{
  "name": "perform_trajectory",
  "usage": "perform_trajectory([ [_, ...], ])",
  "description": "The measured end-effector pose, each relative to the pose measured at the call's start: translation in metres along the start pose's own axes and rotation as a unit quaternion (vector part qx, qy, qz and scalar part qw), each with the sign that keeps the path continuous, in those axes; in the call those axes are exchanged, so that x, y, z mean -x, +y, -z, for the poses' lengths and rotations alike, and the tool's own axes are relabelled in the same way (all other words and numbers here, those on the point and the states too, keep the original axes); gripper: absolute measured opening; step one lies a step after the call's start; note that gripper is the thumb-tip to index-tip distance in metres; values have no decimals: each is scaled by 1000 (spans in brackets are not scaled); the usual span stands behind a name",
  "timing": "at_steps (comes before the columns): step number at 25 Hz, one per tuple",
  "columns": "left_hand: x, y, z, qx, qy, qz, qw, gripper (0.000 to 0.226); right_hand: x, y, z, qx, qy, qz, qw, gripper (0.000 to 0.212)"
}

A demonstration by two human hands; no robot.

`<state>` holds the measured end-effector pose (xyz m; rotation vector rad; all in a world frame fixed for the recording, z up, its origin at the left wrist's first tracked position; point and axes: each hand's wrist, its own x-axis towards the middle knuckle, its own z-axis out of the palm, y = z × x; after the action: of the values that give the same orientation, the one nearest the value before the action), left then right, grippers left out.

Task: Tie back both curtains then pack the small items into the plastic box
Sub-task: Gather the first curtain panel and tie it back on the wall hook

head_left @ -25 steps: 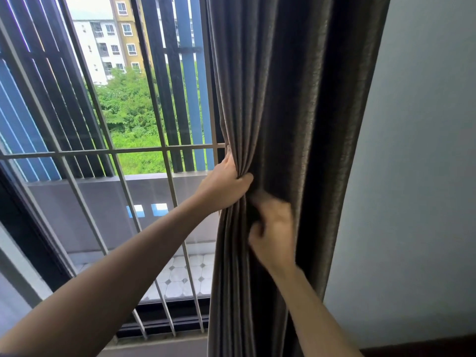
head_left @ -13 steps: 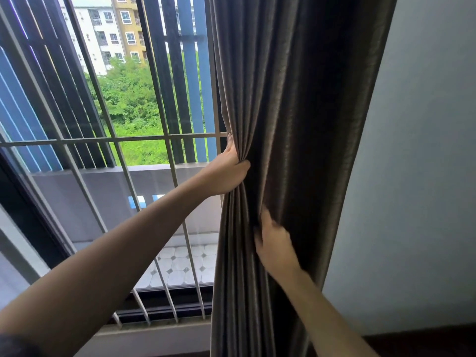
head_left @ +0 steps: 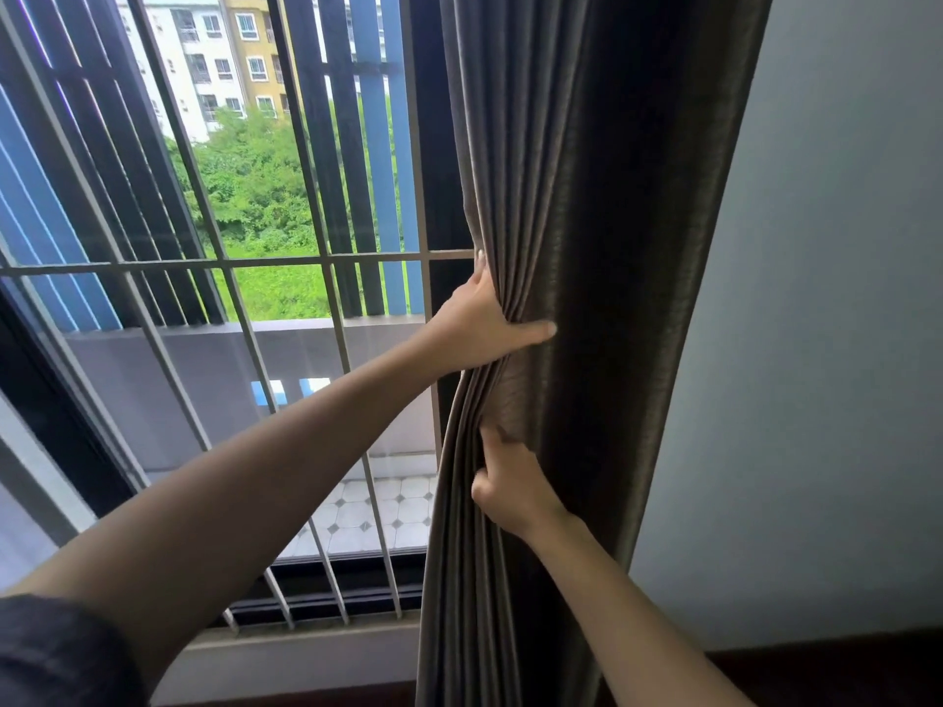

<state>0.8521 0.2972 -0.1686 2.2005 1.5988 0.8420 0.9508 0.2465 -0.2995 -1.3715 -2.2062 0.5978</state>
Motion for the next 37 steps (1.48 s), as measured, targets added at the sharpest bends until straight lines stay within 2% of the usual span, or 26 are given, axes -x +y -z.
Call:
perform_trajectory([
  [2,-3,-2,-2,-61,34,9,998,82,4,2,16,48,-7,-1,999,64],
  [3,-3,-4,-1,-82,41,17,996,79,4,5,28,80,77,27,993,59],
  [4,-2,-6,1,-100,43,21,994,75,2,8,45,97,217,62,969,56],
  [5,-1,-8,3,-113,38,26,993,72,0,9,65,95,375,80,919,55],
  [6,-1,-10,5,-124,30,26,992,71,-3,10,87,64,500,78,860,58],
  [7,-1,-11,7,-131,18,27,991,71,-6,12,111,0,556,60,829,67],
  [8,-2,-11,7,-135,7,25,990,71,-8,14,132,-86,546,33,833,77],
  [9,-2,-12,7,-135,-3,25,991,72,-11,19,145,-156,488,4,859,83],
  [10,-3,-12,7,-131,-12,26,991,73,-13,24,149,-177,416,-27,892,82],
  [12,-5,-12,6,-119,-24,25,992,76,-13,31,128,-90,283,-62,953,72],
  [13,-6,-11,5,-111,-29,24,993,78,-11,32,107,-50,235,-46,970,69],
  [14,-7,-8,5,-104,-32,26,994,79,-8,33,86,-39,191,-24,981,68],
  [17,-10,0,2,-89,-43,35,994,80,-5,32,46,-101,67,13,993,74],
  [21,-9,7,-4,-11,-54,29,998,81,-14,31,38,-102,23,7,995,81],
  [25,-9,8,-7,44,-79,34,995,78,-14,23,33,-105,-23,-1,994,77],
  [28,-10,9,-8,-10,-67,17,998,88,-15,16,30,-129,-37,15,991,73],
  [30,-11,9,-10,-66,-29,16,997,94,-16,14,28,-175,-48,27,983,65],
  [33,-7,7,-11,-40,3,18,999,80,-7,20,22,-303,-66,48,950,46],
  [35,-2,6,-4,2,-7,23,1000,68,-5,21,28,-386,15,24,922,30],
  [37,8,10,2,45,-26,15,999,37,-16,22,44,-388,137,-10,911,20],
])
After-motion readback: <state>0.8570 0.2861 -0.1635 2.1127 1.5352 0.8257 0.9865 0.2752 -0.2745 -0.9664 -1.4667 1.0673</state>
